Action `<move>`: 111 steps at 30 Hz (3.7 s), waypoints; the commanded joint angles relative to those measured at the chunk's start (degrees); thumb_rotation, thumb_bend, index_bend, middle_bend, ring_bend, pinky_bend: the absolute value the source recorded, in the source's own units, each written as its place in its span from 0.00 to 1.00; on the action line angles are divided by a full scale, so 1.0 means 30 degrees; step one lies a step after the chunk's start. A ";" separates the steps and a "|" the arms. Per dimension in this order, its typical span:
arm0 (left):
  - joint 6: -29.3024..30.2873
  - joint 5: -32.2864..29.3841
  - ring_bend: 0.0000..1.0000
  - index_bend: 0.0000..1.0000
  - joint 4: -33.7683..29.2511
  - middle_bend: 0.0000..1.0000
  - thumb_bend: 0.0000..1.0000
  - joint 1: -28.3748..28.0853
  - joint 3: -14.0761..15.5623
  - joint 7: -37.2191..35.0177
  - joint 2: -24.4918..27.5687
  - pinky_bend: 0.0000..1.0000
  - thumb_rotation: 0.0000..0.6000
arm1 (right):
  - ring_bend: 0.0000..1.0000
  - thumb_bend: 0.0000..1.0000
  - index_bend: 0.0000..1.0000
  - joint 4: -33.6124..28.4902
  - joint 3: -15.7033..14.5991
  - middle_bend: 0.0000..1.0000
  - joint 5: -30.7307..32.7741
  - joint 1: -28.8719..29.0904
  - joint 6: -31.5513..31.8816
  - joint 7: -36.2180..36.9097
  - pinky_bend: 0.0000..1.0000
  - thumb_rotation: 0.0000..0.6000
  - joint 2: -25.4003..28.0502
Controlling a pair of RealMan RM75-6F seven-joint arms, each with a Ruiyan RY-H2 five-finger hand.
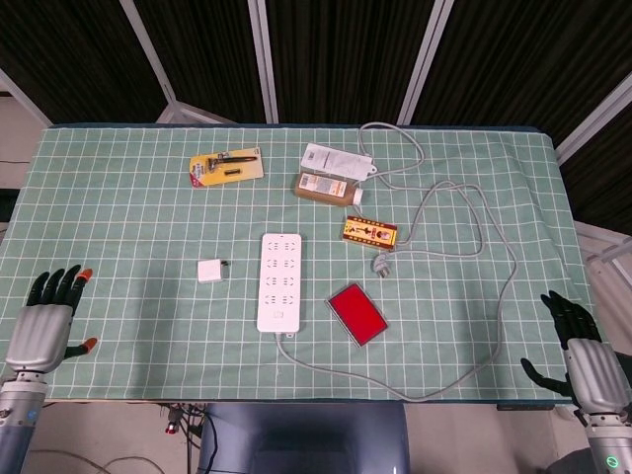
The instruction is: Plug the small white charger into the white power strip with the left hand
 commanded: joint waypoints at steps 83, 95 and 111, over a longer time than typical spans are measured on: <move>-0.1833 -1.5955 0.77 0.14 -0.1175 0.72 0.49 -1.0187 -0.2183 1.3518 -0.8153 0.89 1.00 | 0.00 0.34 0.00 -0.0763 0.0154 0.00 0.1030 0.0105 -0.0786 0.1358 0.00 1.00 0.0605; -0.1349 -1.5284 0.77 0.14 -0.2080 0.72 0.49 -0.9744 -0.1088 1.3020 -0.7943 0.89 1.00 | 0.00 0.34 0.00 -0.0799 0.0155 0.00 0.0975 0.0080 -0.0712 0.1333 0.00 1.00 0.0590; -0.1427 -1.5228 0.77 0.17 -0.2122 0.72 0.49 -0.9390 -0.0867 1.2304 -0.6893 0.89 1.00 | 0.00 0.34 0.00 -0.0832 0.0138 0.00 0.0935 0.0060 -0.0681 0.1307 0.00 1.00 0.0593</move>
